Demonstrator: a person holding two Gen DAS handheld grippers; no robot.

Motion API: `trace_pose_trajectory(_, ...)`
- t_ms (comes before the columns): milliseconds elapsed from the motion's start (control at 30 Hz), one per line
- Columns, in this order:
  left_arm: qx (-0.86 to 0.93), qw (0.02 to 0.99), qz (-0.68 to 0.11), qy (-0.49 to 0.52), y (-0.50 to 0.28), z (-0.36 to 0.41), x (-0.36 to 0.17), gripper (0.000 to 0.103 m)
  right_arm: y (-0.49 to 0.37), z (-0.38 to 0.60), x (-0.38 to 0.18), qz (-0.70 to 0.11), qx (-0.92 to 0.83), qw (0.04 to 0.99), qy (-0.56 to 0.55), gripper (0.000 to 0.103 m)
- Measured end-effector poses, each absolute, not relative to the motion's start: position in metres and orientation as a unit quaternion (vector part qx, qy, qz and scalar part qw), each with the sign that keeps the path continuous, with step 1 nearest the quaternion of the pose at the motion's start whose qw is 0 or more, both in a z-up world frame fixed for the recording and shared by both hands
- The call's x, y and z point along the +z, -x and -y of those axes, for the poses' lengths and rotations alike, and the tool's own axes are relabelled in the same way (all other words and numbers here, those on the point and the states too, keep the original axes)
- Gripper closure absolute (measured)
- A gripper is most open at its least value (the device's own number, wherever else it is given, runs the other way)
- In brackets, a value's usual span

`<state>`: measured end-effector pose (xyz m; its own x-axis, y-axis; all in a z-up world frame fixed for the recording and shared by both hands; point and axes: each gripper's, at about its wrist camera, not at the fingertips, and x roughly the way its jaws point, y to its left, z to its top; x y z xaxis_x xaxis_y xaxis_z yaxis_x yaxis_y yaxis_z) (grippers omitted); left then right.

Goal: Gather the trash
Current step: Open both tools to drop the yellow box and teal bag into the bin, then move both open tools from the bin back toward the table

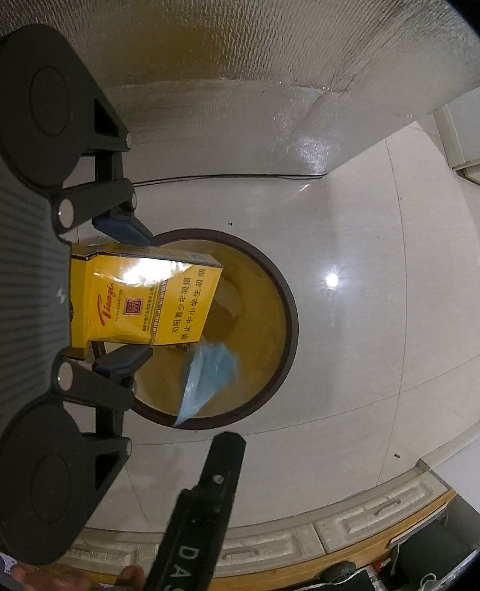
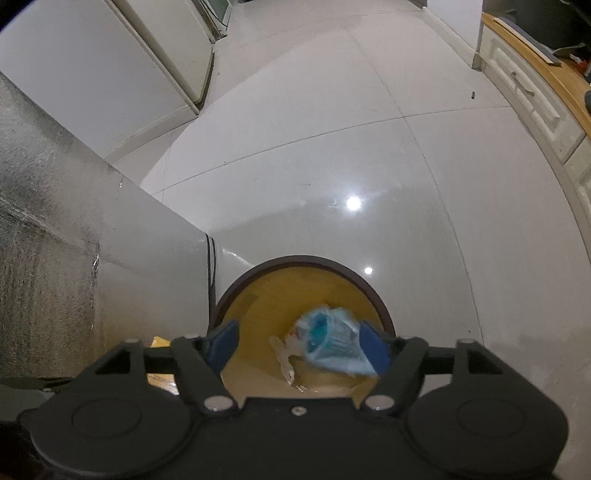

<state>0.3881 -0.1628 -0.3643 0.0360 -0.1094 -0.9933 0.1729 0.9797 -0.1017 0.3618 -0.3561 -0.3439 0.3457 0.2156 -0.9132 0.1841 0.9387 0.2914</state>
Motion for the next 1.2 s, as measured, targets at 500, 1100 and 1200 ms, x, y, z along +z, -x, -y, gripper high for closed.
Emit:
trace_pose_trajectory(500, -0.141, 0.722, -0.677, -0.009, -0.386, 0.188, -0.369, 0.031, -0.354, 0.38, -0.34, -0.575, -0.007, 0.801, -0.169, 0.008)
trace_pose_trajectory(1100, -0.062, 0.702, -0.707, -0.058, -0.384, 0.159, -0.376, 0.0, -0.338, 0.37, -0.342, -0.609, 0.023, 0.786, -0.103, 0.0)
trace_pose_trajectory(1200, -0.062, 0.703, -0.707, -0.057, -0.382, 0.157, -0.37, 0.0, -0.335, 0.369, -0.338, -0.61, 0.02, 0.787, -0.092, 0.0)
